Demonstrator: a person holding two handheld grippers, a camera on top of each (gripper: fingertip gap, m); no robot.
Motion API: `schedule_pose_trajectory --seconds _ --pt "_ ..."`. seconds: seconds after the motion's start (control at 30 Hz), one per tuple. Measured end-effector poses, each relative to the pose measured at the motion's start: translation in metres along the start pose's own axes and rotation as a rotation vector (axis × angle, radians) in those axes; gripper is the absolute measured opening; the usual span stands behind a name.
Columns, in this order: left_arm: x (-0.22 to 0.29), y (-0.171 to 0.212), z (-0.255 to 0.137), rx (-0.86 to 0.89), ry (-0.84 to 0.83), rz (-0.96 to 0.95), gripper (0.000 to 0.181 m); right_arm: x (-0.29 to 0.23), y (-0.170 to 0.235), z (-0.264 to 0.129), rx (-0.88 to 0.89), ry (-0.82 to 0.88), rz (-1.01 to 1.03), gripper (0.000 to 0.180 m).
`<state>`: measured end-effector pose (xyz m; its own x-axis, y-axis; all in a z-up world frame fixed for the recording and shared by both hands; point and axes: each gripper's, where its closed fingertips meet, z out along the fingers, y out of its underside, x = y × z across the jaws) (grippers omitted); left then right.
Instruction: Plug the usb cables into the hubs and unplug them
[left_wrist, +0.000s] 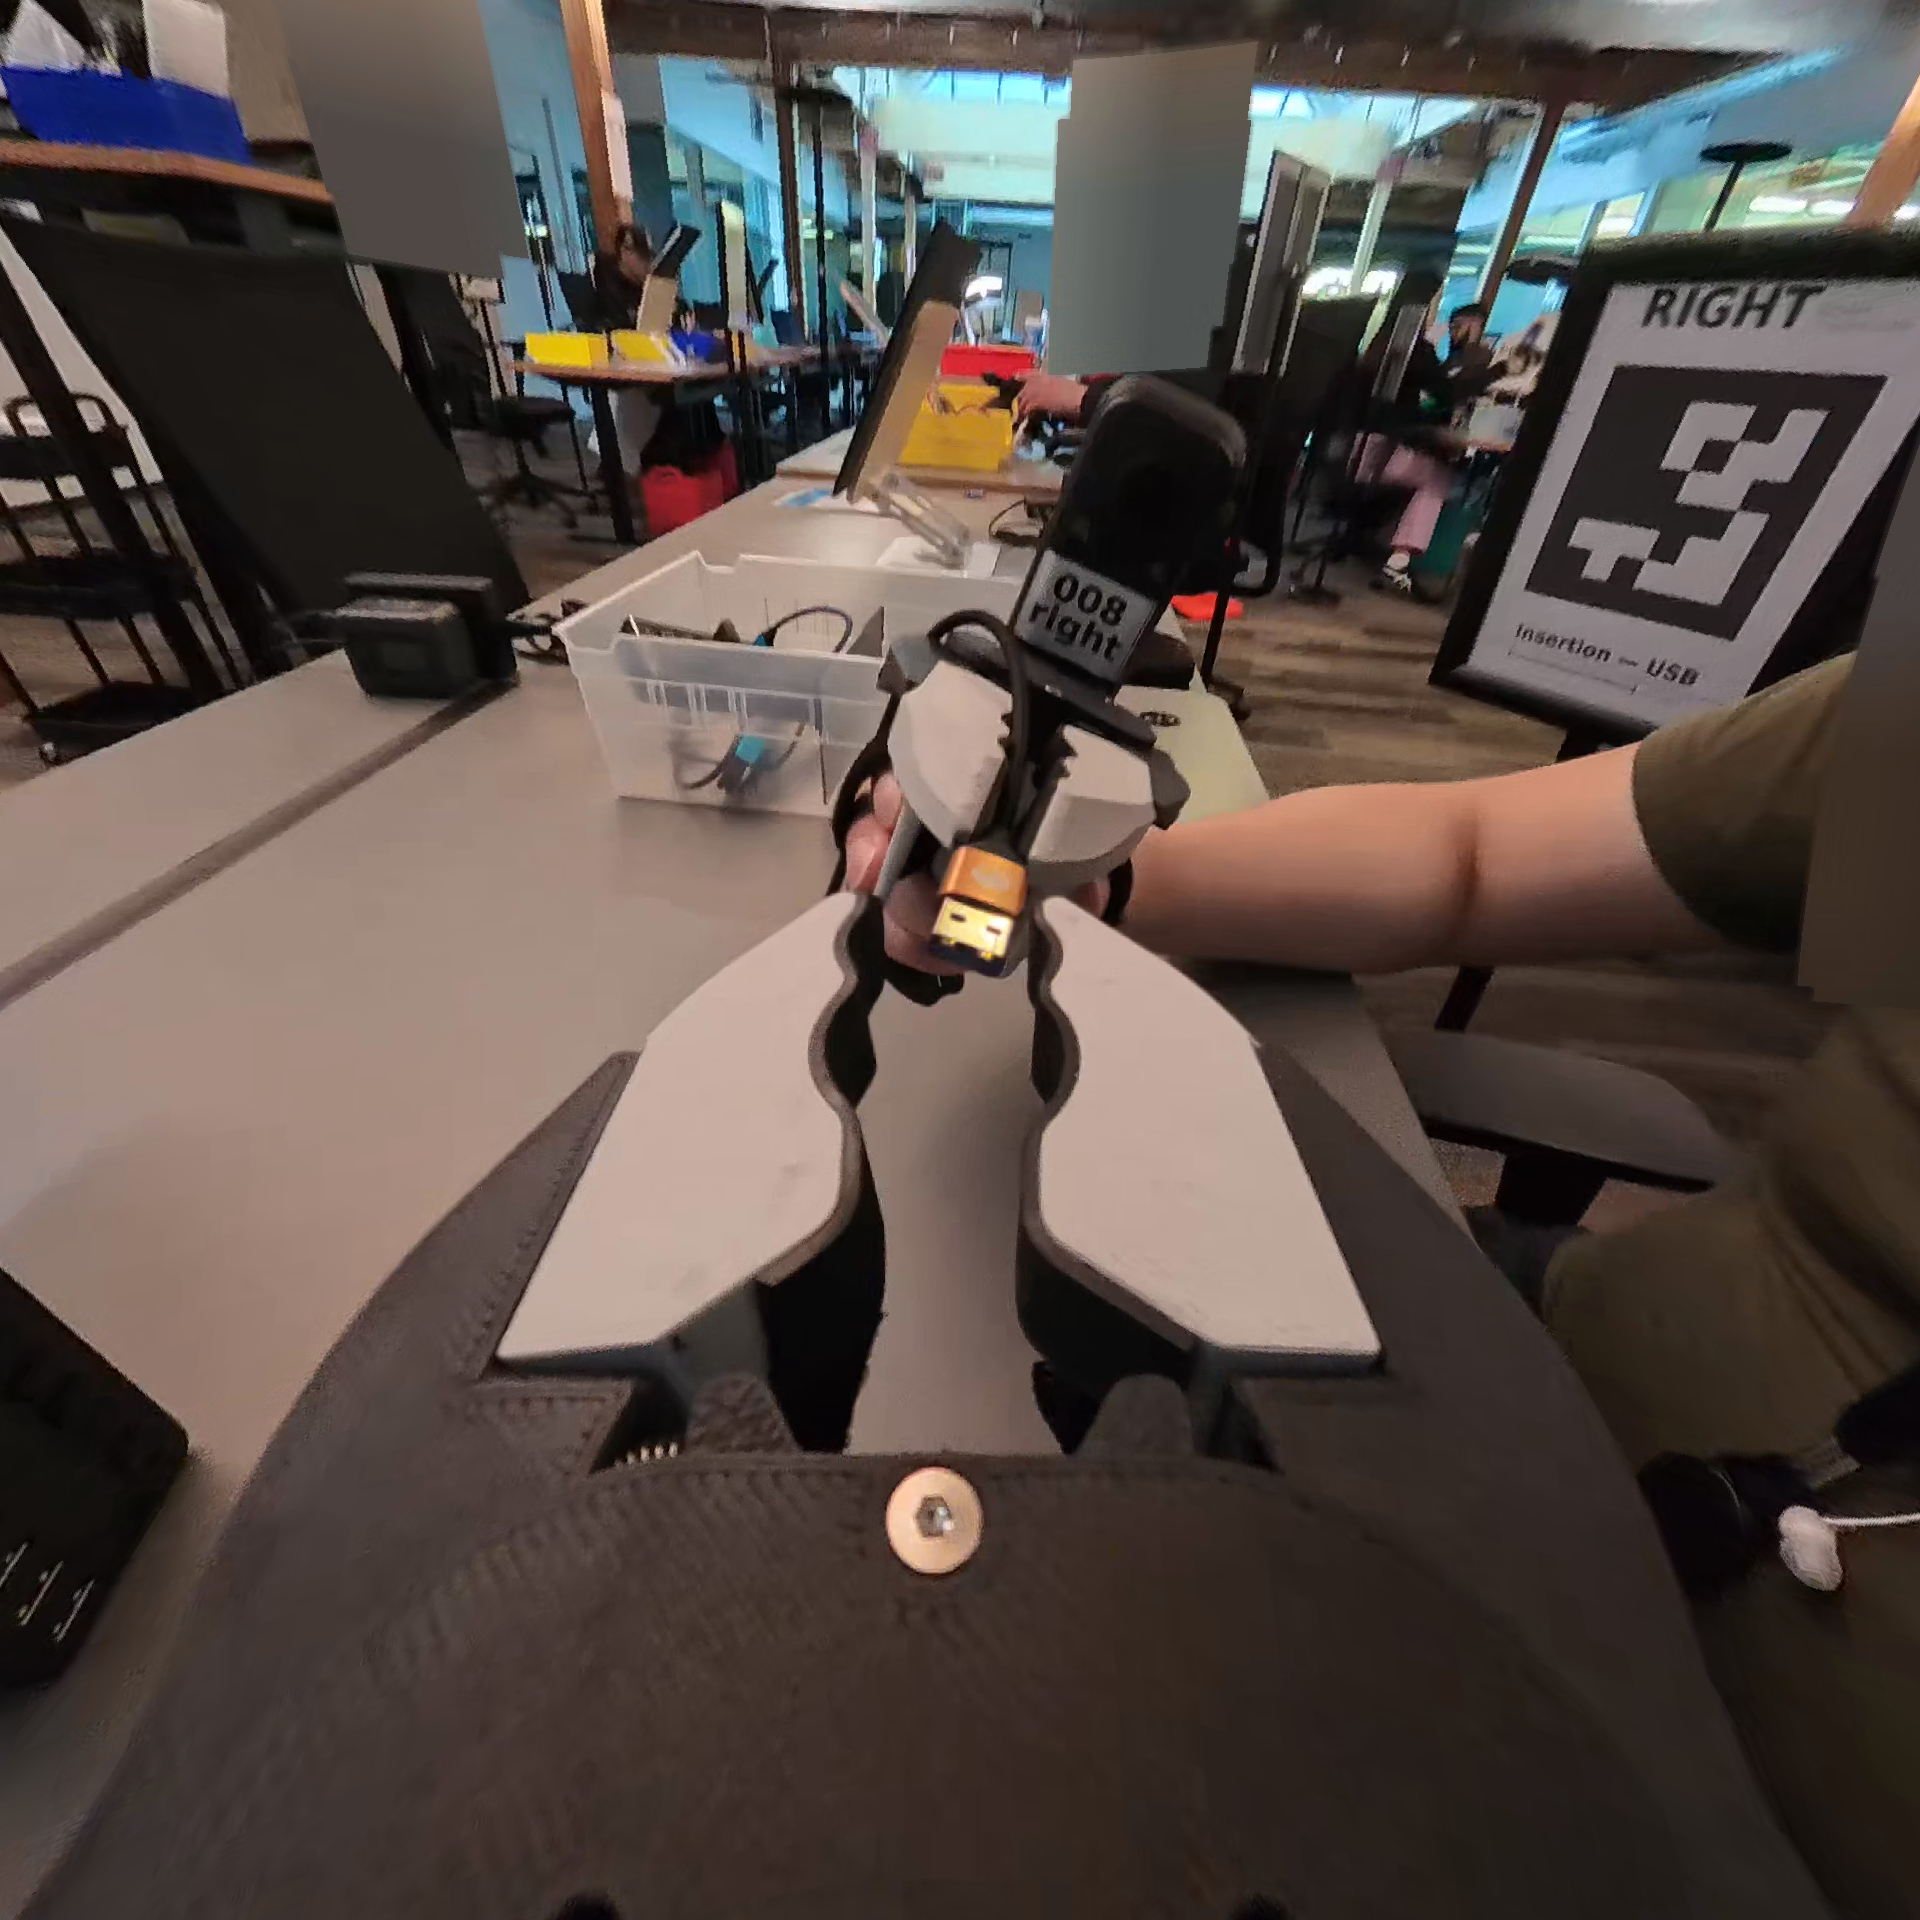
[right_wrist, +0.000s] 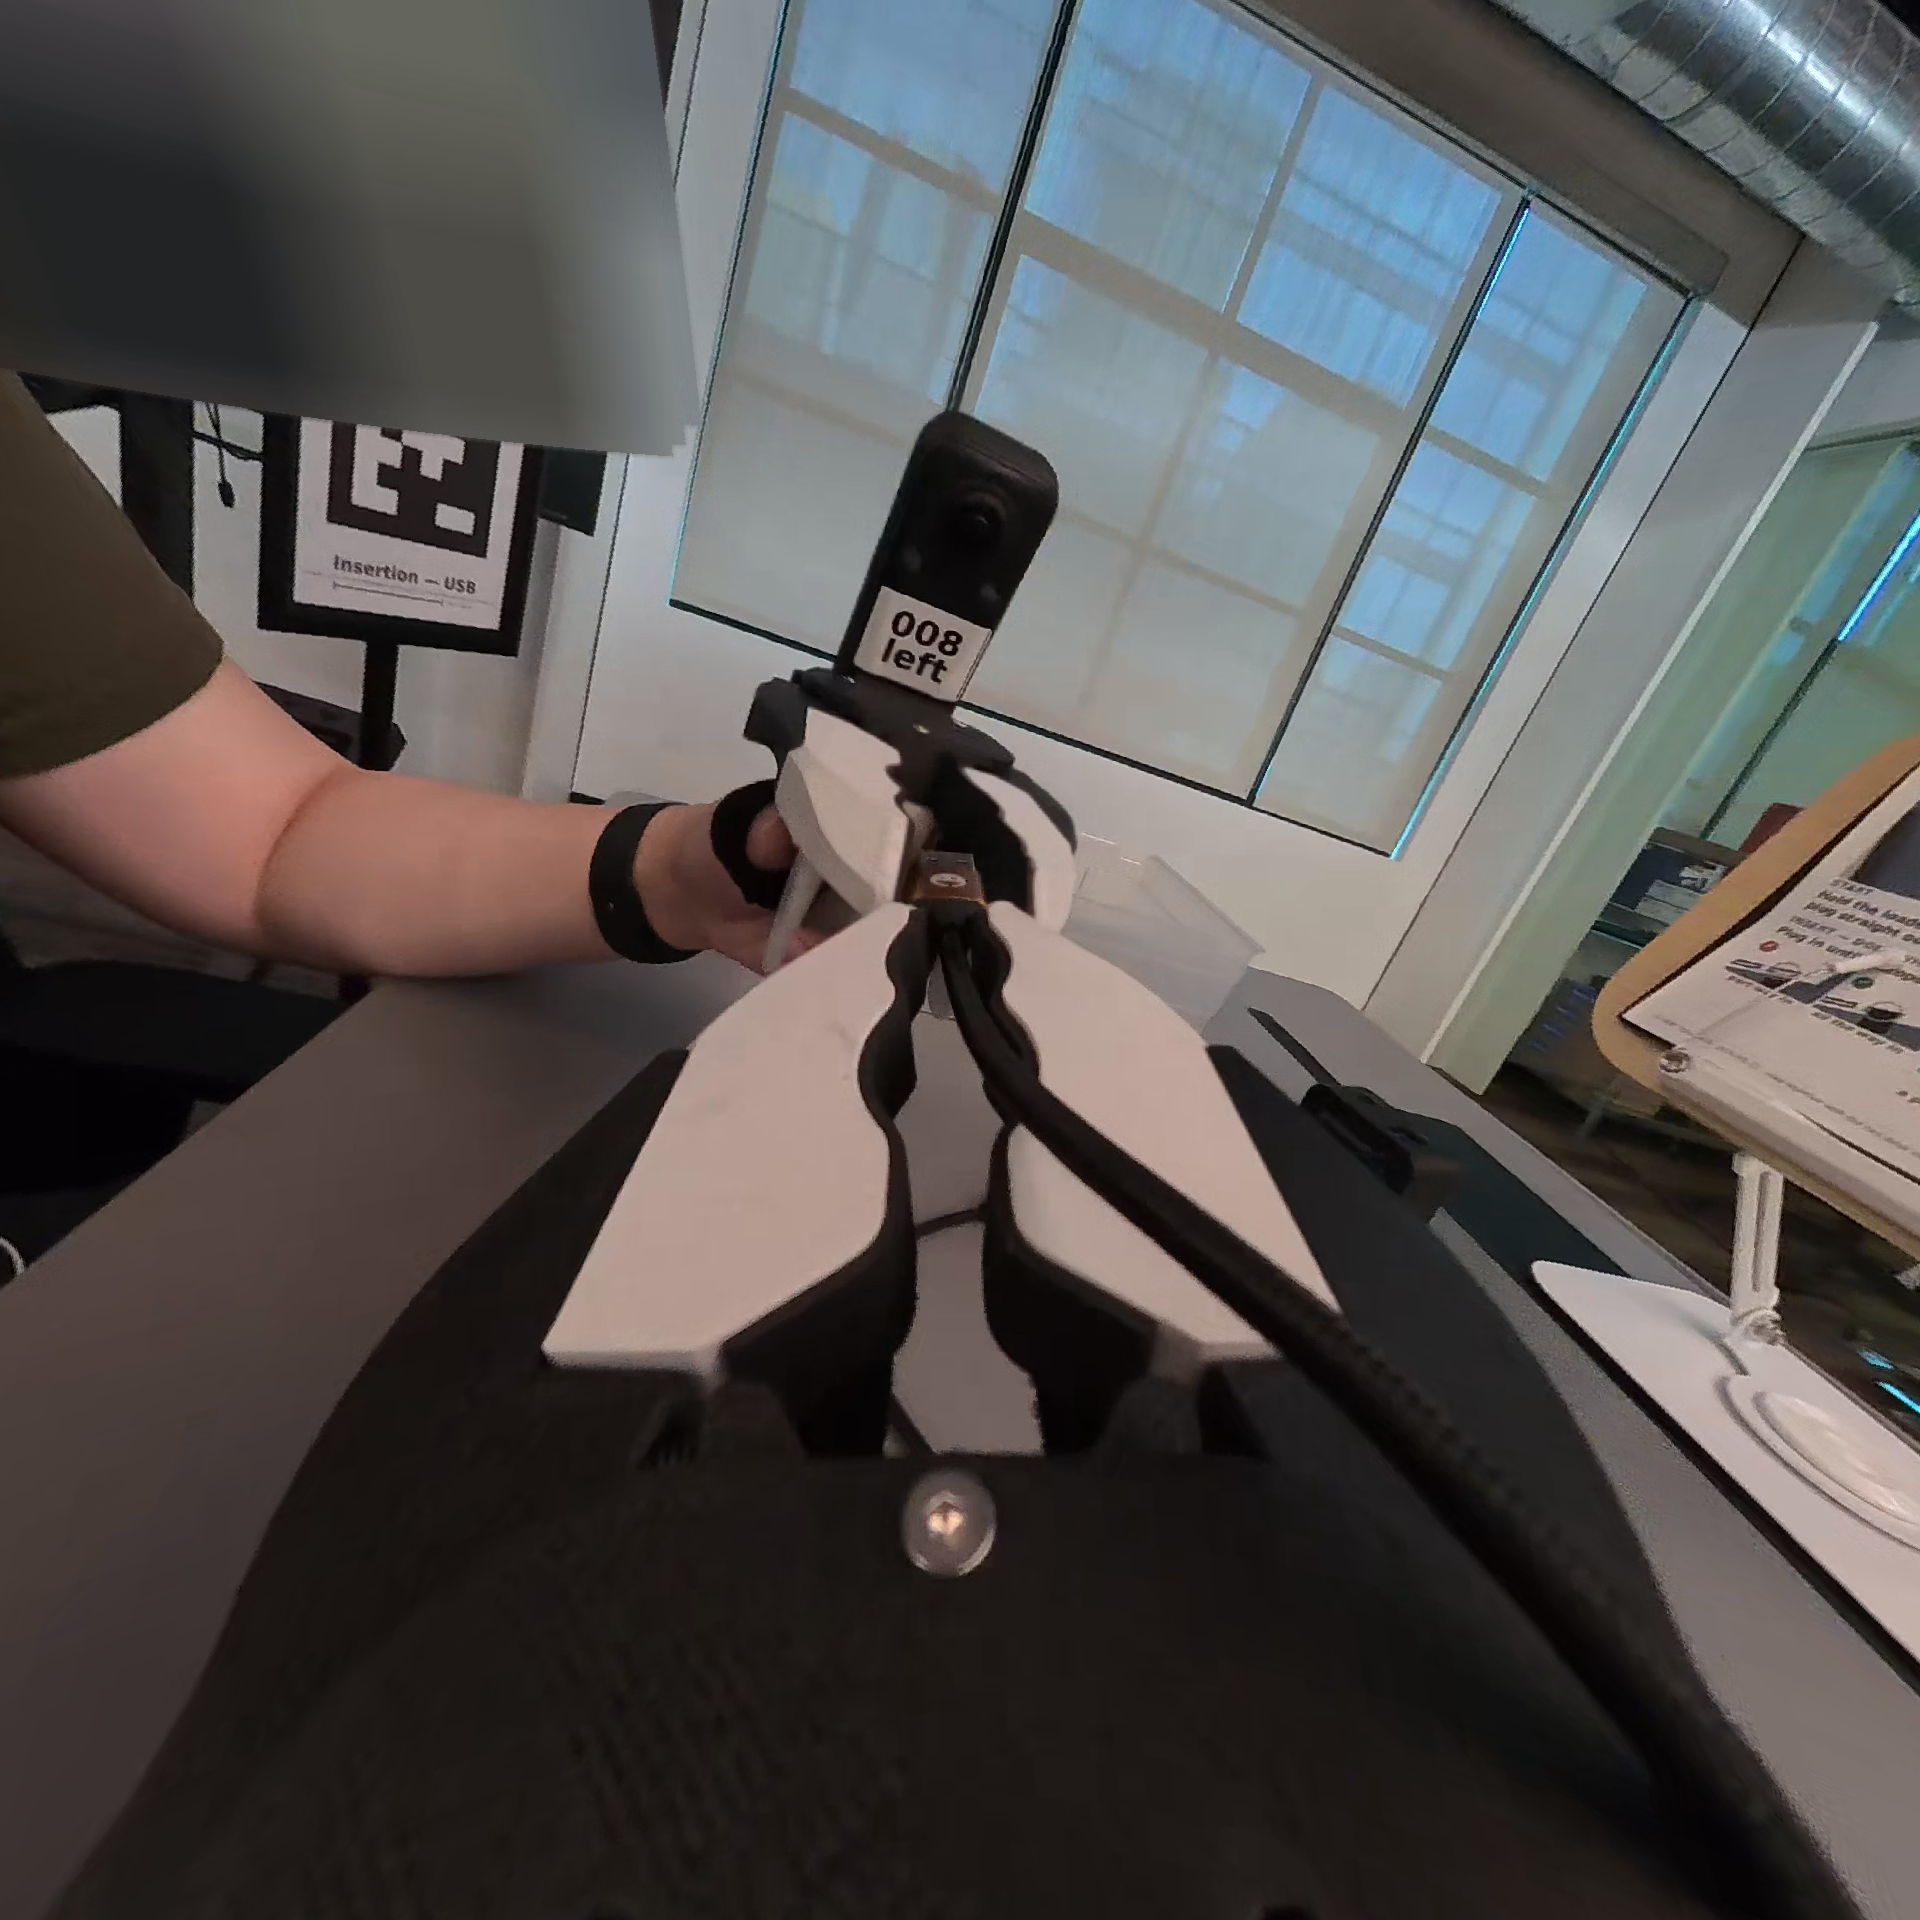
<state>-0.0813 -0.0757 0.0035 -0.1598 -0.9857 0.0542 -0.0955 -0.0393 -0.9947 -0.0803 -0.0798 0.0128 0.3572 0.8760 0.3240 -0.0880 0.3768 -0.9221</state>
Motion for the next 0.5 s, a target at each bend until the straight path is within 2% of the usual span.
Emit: schedule_pose_trajectory --seconds 0.07,0.5 --pt "0.0030 0.0015 0.0014 0.000 0.028 -0.003 0.014 0.0010 0.0012 -0.0010 -0.002 0.002 0.001 0.008" --pt "0.0003 0.0081 0.0039 -0.035 -0.006 0.054 0.013 0.0015 0.0084 -0.0036 -0.039 -0.048 0.101 0.008"
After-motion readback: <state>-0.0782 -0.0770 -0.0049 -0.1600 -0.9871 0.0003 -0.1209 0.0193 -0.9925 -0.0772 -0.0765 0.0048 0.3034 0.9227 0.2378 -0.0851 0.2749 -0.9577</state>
